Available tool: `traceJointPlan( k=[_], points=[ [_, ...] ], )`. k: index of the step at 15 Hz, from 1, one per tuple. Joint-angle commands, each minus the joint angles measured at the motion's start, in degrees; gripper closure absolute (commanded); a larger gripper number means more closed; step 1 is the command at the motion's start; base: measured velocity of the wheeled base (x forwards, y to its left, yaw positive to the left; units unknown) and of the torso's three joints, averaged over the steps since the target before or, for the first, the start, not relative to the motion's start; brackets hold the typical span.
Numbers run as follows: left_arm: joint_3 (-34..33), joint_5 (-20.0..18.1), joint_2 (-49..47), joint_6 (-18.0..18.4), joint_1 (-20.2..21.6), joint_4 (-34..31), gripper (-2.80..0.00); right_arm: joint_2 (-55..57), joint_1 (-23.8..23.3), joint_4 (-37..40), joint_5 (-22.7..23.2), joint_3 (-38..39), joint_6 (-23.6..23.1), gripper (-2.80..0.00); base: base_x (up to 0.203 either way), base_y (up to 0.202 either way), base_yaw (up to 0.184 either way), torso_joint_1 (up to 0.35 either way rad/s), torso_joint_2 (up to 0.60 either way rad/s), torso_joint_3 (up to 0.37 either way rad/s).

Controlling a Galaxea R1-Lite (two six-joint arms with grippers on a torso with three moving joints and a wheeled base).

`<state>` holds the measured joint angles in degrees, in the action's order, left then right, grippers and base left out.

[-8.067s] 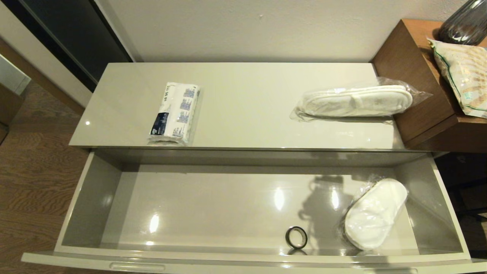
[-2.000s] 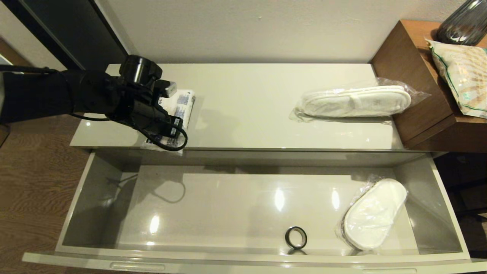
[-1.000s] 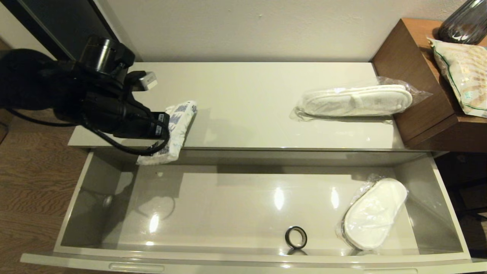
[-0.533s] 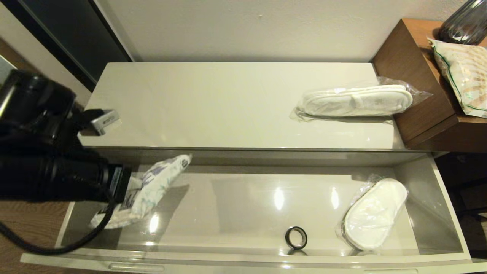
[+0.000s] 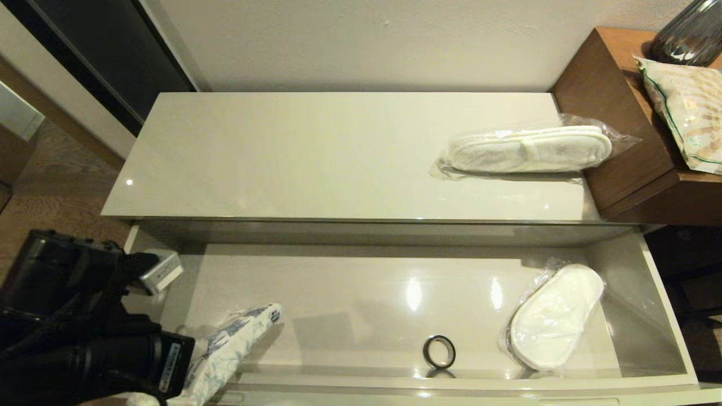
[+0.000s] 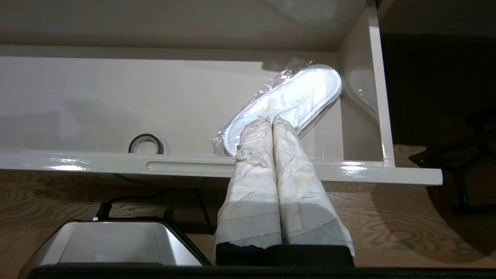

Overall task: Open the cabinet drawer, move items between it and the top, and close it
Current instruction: Put the tissue in the drawer, then pick up the disposable slippers on the table

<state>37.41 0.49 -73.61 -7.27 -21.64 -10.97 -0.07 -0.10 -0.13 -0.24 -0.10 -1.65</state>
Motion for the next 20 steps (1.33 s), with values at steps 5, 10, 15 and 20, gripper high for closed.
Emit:
traceJointPlan(
  k=[5, 10, 15, 20],
  points=[
    [-1.9, 1.6, -21.6, -3.2, 1.3, 20.5, 0.0, 0.0, 0.0, 0.0, 0.0, 0.0, 0.0, 0.0, 0.0, 0.0, 0.0, 0.0, 0.0, 0.0],
    [-3.9, 5.9, -20.6, -4.3, 1.6, 27.3, 0.0, 0.0, 0.0, 0.0, 0.0, 0.0, 0.0, 0.0, 0.0, 0.0, 0.0, 0.0, 0.0, 0.0],
    [0.0, 5.3, -5.7, -4.2, 1.2, 7.3, 0.0, 0.0, 0.0, 0.0, 0.0, 0.0, -0.1, 0.0, 0.0, 0.0, 0.0, 0.0, 0.0, 0.0],
    [5.4, 6.7, 19.4, -7.1, 1.8, -18.1, 0.0, 0.0, 0.0, 0.0, 0.0, 0.0, 0.0, 0.0, 0.0, 0.0, 0.0, 0.0, 0.0, 0.0]
  ],
)
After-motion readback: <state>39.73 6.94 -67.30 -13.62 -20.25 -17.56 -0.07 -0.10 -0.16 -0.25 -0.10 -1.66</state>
